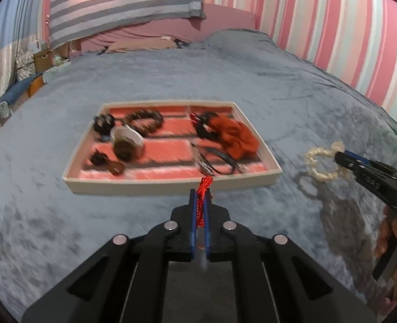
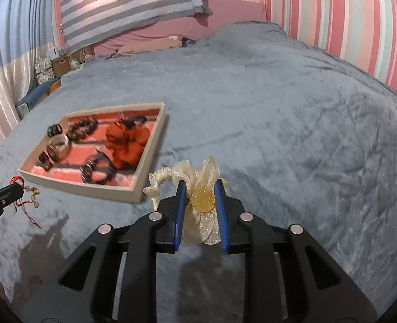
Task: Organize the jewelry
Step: 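Carry the red charm and flower clip into the tray with both grippers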
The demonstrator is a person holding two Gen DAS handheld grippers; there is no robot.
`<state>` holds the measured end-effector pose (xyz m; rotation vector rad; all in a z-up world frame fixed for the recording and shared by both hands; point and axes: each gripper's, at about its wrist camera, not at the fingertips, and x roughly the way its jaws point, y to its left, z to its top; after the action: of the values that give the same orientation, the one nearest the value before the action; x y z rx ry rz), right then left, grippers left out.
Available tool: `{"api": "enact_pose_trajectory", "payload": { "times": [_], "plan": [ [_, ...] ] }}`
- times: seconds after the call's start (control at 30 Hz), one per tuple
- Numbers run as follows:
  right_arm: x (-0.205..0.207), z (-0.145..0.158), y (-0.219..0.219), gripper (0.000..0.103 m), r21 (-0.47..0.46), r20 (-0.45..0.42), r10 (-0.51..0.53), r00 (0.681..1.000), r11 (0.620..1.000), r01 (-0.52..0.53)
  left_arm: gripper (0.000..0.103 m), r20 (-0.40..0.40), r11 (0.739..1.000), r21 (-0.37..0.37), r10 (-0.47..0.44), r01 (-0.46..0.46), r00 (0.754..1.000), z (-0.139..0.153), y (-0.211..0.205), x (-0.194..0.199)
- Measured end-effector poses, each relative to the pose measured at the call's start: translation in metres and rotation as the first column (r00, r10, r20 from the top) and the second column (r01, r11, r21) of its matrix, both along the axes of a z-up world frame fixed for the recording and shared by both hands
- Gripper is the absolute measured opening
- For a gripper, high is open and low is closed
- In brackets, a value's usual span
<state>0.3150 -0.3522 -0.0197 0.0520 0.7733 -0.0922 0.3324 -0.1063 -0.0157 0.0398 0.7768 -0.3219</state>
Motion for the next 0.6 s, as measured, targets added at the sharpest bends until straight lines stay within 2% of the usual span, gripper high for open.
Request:
{"api": "enact_pose_trajectory", "payload": {
  "times": [0.3,0.6],
  "plan": [
    [0.026,0.026,0.037,0.022,0.018,0.047,0.026,0.999,0.999,-0.027,0.005,0.034,0.998,0.032,0.051,-0.052,0.998,0.017,0.040,0.041],
    [0.066,0.016,0.073,0.022,0.016,0.022,0.056,0.998,0.998,-0.057,0.005,0.055,0.995,0.065,0.078,-0.082,0.995,0.019,0.073,0.095]
  ]
}}
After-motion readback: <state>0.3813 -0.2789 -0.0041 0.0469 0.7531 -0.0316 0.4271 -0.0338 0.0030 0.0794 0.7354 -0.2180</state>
